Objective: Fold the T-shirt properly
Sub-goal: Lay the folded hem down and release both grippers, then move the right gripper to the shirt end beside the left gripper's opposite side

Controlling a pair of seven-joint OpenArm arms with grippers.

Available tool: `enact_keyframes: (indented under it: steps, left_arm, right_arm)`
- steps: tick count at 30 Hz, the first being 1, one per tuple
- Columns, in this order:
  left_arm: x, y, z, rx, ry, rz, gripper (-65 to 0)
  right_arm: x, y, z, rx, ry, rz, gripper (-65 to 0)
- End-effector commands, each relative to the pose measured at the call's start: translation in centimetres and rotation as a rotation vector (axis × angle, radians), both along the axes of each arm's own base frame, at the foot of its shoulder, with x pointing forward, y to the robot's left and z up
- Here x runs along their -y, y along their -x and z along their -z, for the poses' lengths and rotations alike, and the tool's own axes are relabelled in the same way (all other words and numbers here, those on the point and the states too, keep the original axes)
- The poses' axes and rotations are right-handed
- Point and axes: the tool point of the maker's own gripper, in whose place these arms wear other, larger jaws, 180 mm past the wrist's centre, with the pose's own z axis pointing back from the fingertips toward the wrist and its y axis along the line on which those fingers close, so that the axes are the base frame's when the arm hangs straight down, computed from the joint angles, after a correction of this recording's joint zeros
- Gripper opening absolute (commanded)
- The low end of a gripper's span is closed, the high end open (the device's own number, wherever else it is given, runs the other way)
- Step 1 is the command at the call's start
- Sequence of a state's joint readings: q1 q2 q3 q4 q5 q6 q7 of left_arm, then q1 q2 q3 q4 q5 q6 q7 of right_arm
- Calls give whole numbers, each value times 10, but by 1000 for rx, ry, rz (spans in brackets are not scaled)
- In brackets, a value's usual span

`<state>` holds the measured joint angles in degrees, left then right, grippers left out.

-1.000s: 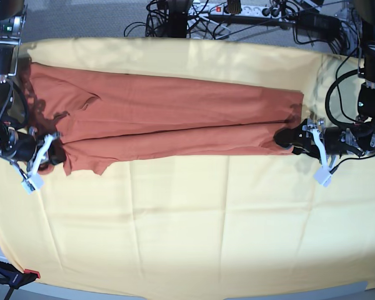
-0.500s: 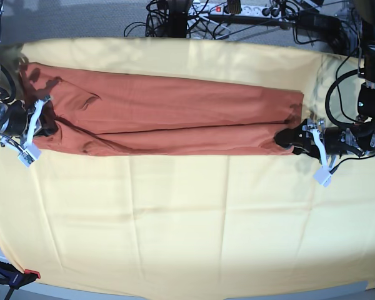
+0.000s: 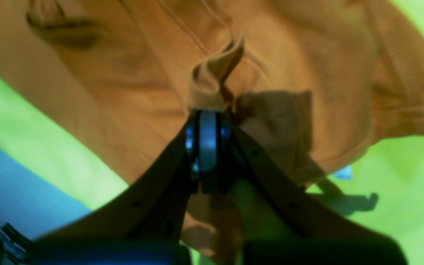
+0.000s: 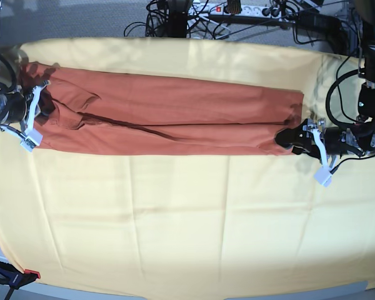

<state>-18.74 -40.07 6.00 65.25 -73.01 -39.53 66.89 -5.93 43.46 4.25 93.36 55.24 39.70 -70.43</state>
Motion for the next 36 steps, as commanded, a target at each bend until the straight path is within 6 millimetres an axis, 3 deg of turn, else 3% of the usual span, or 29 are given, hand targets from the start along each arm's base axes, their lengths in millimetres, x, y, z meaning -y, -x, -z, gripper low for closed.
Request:
enact_keyframes:
  steps: [1,4,17,18,21,23,28,30,34,36]
  left_arm:
    - [-7,-12,-19,57,-1,-4,-290]
    - [-12,-18,-27,78,-13,-8,-290]
    - [-45,-46,-74,186,-88,-38,-290]
    - [-48,-48,-78,192,-97,-39,-290]
    - [-60,-47,-86,195,-125,-44,-290]
    - [-67,-47,-94,202,-126,-53,-290]
    - [-88,-49,-124,246,-115,-94,-290]
    - [-96,-50,-141,279,-93,-120,-290]
    - [-121,-56,-181,373,-48,-231,-290]
    - [-137,-54,-193,406,-39,-294,-290]
  right_arm:
    - [13,-6,-9,25,59,-9,-650]
    - [24,-7,-7,28,118,-7,-650]
    - [26,-15,-8,81,134,-5,-650]
    - [27,-15,-8,76,141,-5,-607]
    - [29,-18,-17,69,139,-8,-380]
    - [31,-24,-31,83,151,-22,-326]
    - [24,-48,-83,191,106,-18,-344]
    - [10,-51,-97,216,24,-17,-395]
    - [-7,-44,-90,214,-44,-76,-650]
    - [-17,-39,-79,202,-73,-84,-650]
